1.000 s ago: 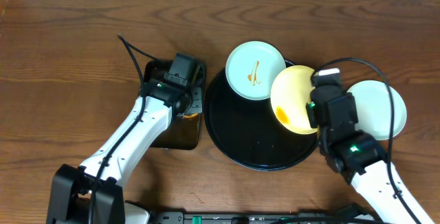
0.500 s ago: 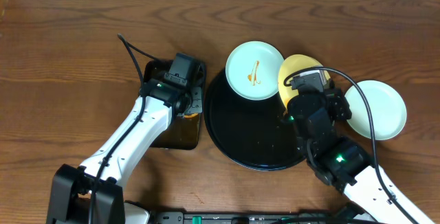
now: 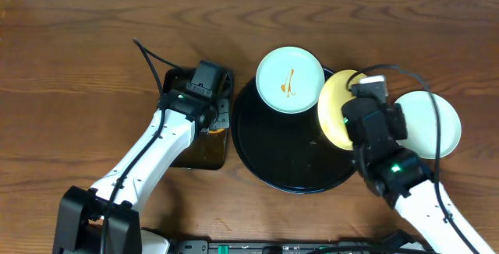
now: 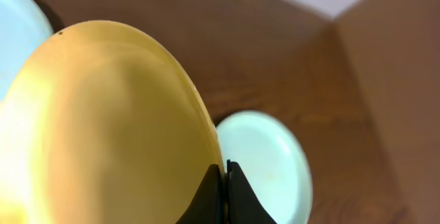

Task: Clean dirty plates on tray and stack at the side
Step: 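Carry the yellow plate right with the right gripper and stack it on the green plate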

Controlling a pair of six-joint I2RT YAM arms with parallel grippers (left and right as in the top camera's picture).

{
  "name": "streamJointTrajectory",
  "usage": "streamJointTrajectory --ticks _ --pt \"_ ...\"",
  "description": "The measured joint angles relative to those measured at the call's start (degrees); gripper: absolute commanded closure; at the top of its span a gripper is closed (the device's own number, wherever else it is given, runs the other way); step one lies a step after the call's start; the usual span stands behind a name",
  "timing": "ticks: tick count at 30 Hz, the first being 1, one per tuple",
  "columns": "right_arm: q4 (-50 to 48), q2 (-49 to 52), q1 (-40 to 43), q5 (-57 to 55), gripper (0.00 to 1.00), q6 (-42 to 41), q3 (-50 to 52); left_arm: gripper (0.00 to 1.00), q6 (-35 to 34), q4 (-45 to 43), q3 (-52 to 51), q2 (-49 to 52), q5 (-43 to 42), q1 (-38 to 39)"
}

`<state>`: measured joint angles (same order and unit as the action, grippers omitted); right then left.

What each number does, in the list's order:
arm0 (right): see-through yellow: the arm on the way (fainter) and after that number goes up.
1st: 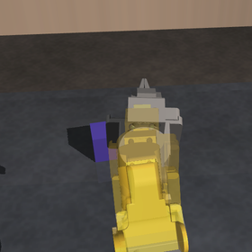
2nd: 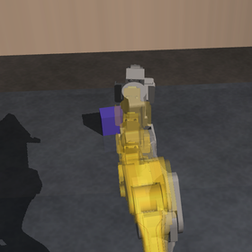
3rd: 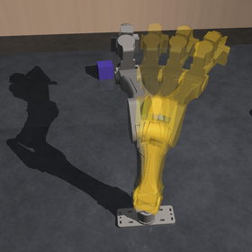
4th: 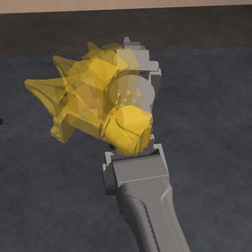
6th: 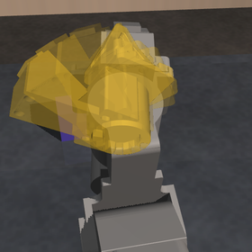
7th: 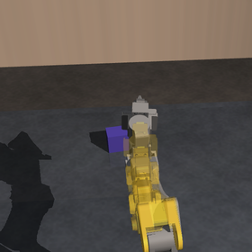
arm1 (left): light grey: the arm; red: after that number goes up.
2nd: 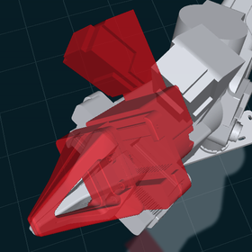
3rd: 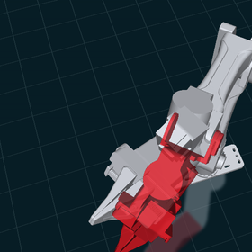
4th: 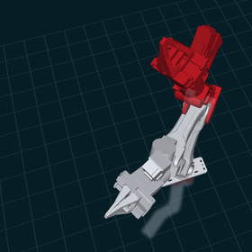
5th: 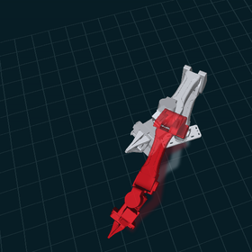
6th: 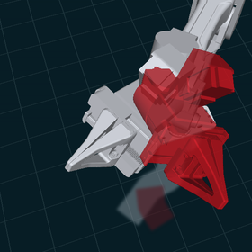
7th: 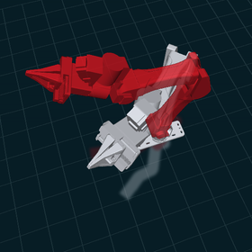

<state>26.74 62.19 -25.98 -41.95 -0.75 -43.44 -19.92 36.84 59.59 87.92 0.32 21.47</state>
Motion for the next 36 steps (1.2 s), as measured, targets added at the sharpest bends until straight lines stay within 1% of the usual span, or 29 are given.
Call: streamJointTrajectory --ticks 4,7,14,16,20,24,25,28,31,32,36 --pt "0.8 2.0 7.4 5.0 0.99 -4.7 0.0 0.92 0.0 0.0 0.0 0.0 0.0 0.0" --pt "0.4 2.5 12.1 7.6 0.99 -6.4 0.0 0.92 0.0 0.0 0.0 0.0 0.0 0.0" --pt "-0.4 2.7 27.5 11.9 0.99 -9.6 0.0 0.92 0.0 0.0 0.0 0.0 0.0 0.0" --pt "-0.3 2.7 33.1 13.6 0.99 -11.0 0.0 0.92 0.0 0.0 0.0 0.0 0.0 0.0" --pt "-0.5 4.0 40.0 16.3 0.99 -12.9 0.0 0.92 0.0 0.0 0.0 0.0 0.0 0.0" --pt "-1.3 6.7 44.7 18.7 0.99 -13.8 0.0 0.92 0.0 0.0 0.0 0.0 0.0 0.0" --pt "-1.8 7.4 45.5 19.5 0.97 -13.9 0.0 0.92 0.0 0.0 0.0 0.0 0.0 0.0" --pt "-3.2 9.3 47.6 22.1 0.82 -14.2 0.0 0.92 0.0 0.0 0.0 0.0 0.0 0.0" --pt "-4.1 10.1 48.7 24.6 0.72 -14.8 0.0 0.92 0.0 0.0 0.0 0.0 0.0 0.0" --pt "-4.3 10.1 48.7 25.4 0.7 -14.8 0.0 0.92 0.0 0.0 0.0 0.0 0.0 0.0" --pt "-4.5 10.1 48.7 31.6 0.69 -14.3 -0.2 0.92 0.0 0.0 0.0 0.0 0.0 0.0"
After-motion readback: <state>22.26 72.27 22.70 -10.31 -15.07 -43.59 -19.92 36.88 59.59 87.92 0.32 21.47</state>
